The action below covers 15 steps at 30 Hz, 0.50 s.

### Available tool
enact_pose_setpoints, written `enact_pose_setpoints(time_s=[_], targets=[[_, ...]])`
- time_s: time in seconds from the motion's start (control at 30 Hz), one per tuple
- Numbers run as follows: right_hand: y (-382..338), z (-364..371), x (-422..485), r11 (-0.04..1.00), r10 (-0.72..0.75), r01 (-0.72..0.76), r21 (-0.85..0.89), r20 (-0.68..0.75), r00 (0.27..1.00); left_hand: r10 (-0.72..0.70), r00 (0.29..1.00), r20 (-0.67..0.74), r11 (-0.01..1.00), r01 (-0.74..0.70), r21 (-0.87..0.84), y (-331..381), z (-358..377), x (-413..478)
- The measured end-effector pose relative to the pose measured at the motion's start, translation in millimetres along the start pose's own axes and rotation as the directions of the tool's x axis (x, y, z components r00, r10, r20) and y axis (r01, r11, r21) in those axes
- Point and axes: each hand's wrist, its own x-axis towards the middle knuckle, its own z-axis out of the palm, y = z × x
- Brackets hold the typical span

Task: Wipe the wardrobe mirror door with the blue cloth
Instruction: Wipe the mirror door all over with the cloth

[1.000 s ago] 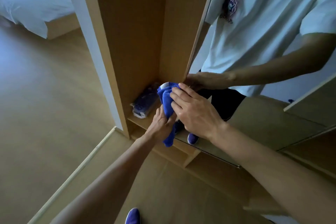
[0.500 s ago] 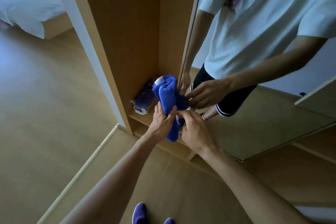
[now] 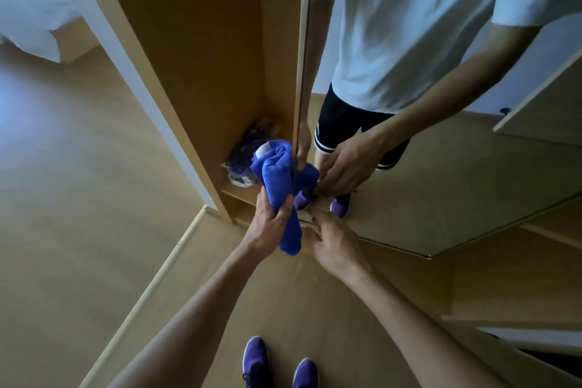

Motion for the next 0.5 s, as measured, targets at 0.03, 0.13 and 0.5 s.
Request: enact_pose_setpoints(time_s=[0.03,0.13,0.5], targets=[[1,6,1,1.000,0.016,-0.016,0.021,0.008,1.000,-0.017,1.000,-0.006,1.000,0.017,0.003,-4,4,0],[7,24,1,0.998,0.041,-0.042,0.043,0.025,0.999,-0.098,0.995,-0.020,0.995,0.098,0.001,-21,14,1],[36,22,-4,0.982,0.027,-0.011,-0.189,0.080,0.996,0.115,0.992,-0.047,0.993,-0.115,-0.003,3,5,8]])
